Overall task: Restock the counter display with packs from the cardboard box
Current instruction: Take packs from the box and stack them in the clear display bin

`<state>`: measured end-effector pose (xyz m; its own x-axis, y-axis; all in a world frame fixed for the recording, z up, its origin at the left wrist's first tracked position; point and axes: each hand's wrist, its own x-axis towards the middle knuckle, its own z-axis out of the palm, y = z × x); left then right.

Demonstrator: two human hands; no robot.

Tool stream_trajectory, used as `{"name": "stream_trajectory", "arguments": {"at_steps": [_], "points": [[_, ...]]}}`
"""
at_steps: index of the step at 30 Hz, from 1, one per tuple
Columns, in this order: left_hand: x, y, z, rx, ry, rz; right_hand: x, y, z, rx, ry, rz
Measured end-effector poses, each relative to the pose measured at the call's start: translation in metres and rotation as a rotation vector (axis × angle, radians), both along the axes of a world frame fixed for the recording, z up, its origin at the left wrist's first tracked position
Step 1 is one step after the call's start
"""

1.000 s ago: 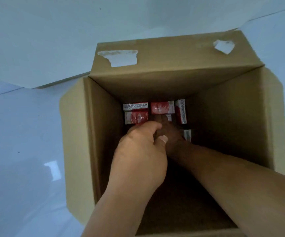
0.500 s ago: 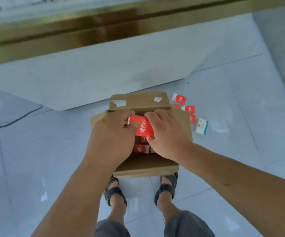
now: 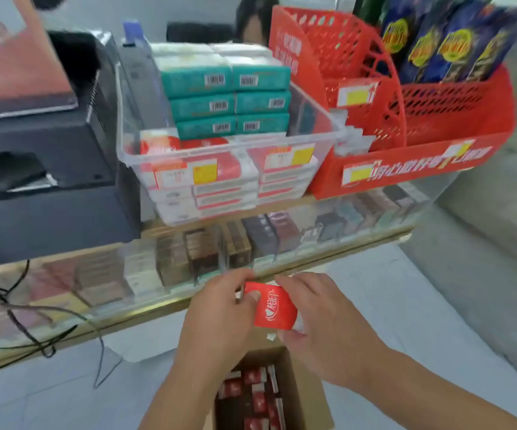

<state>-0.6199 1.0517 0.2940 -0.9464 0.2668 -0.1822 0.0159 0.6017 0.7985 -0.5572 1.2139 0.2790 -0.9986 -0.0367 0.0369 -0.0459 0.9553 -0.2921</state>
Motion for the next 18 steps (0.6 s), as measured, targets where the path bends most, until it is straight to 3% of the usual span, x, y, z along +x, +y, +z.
{"name": "stream_trajectory", "arguments": {"at_steps": [4,9,14,18], "points": [[-0.013,-0.009,0.070,0.143,0.017,0.000,-0.006,0.000,0.080,-0.008,0.092,0.040],[-0.029,-0.010,0.137,0.317,0.006,0.010,-0.024,0.007,0.155,0.134,0.267,0.153],[-0.047,0.003,0.182,0.306,0.075,0.041,-0.062,0.027,0.204,0.280,0.318,0.275],[-0.067,0.013,0.202,0.219,0.173,0.127,-0.116,0.053,0.228,0.274,0.228,0.297]]}}
